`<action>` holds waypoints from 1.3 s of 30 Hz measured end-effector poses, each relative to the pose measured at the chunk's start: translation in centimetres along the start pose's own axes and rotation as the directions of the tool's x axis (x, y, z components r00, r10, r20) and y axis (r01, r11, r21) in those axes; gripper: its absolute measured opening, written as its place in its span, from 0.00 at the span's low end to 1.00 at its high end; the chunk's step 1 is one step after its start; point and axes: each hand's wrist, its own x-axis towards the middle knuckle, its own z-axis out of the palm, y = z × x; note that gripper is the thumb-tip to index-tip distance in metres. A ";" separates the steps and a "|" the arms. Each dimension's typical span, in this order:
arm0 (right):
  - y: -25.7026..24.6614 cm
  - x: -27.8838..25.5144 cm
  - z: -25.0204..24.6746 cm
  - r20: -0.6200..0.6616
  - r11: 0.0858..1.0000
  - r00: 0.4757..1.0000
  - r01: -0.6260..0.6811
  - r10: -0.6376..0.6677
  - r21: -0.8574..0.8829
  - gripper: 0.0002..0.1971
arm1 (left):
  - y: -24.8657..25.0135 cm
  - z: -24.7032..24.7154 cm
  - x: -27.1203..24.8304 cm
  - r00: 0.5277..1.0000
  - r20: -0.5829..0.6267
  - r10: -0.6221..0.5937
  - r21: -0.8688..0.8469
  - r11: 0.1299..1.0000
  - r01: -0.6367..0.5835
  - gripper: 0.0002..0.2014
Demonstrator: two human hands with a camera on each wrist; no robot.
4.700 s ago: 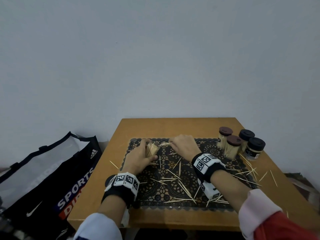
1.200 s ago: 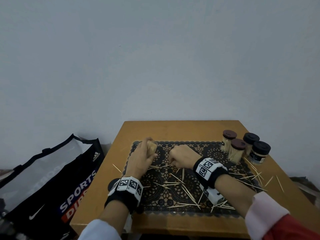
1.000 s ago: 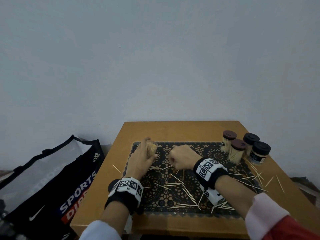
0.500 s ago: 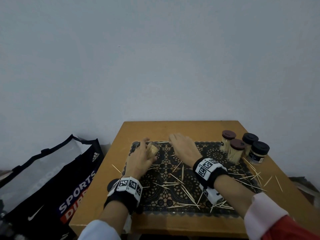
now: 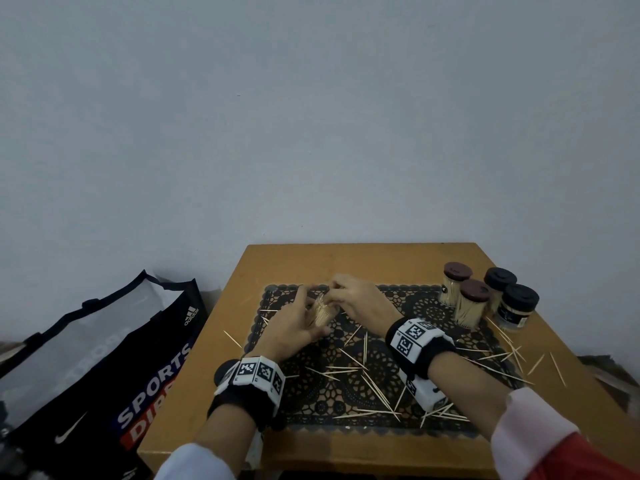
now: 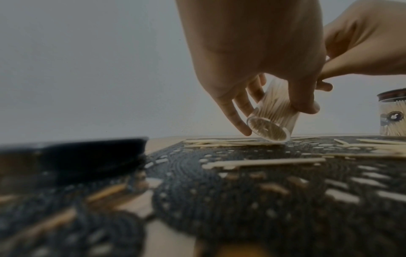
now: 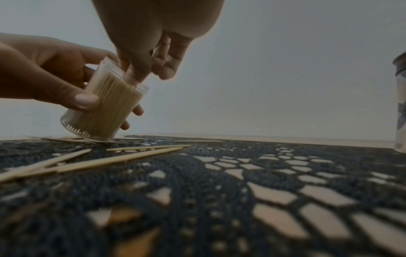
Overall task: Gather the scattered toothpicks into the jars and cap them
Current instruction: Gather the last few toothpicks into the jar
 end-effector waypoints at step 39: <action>-0.3 -0.1 0.2 0.129 0.969 0.965 -0.238 0.228 0.064 0.34 | -0.6 0.3 0.1 0.993 -0.119 -0.003 -0.084 0.996 -0.007 0.45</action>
